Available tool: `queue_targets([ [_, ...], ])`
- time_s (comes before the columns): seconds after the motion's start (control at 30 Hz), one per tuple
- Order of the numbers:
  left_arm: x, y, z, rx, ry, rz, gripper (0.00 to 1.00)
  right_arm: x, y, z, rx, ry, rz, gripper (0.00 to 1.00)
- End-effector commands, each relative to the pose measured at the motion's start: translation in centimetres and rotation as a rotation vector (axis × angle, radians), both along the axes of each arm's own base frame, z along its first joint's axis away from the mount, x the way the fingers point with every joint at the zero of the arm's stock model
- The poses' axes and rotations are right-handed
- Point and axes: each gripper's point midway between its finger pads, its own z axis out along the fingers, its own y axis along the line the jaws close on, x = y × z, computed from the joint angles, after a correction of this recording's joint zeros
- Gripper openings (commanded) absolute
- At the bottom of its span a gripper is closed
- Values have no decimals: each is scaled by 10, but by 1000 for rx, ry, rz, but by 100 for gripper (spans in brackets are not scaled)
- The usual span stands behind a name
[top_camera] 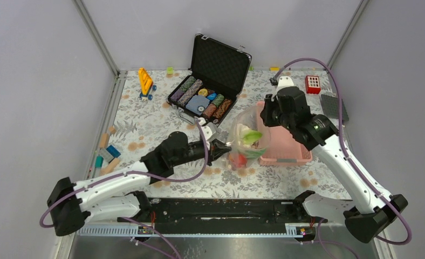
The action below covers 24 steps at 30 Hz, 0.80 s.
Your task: Place the food in the zip-top bag and seal the zipper
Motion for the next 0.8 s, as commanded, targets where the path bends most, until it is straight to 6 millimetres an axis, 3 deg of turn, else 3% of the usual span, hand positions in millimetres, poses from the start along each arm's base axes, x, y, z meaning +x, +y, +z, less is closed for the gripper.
queue_targets([
  [0.0, 8, 24, 56, -65, -75, 113, 0, -1, 9, 47, -62, -271, 240, 30],
  [0.13, 4, 38, 58, -3, -53, 134, 0, -34, 43, 71, -171, -553, 714, 77],
  [0.17, 1, 42, 59, 13, -47, 130, 0, -47, 49, 74, -187, -614, 820, 95],
  [0.2, -3, 43, 62, 20, -47, 117, 0, -61, 57, 76, -173, -659, 923, 99],
  [0.33, -12, 44, 79, 12, -78, 73, 0, -121, 80, 82, -92, -805, 1310, 100],
  [0.47, -6, 49, 87, 96, -80, 101, 0, -156, 92, 89, 39, -905, 1541, 100],
  [0.57, -8, 47, 94, 90, -71, 87, 0, -162, 103, 94, 110, -888, 1604, 98],
  [0.77, -15, 43, 98, 76, -54, 51, 0, -149, 134, 79, -26, -818, 1581, 82],
])
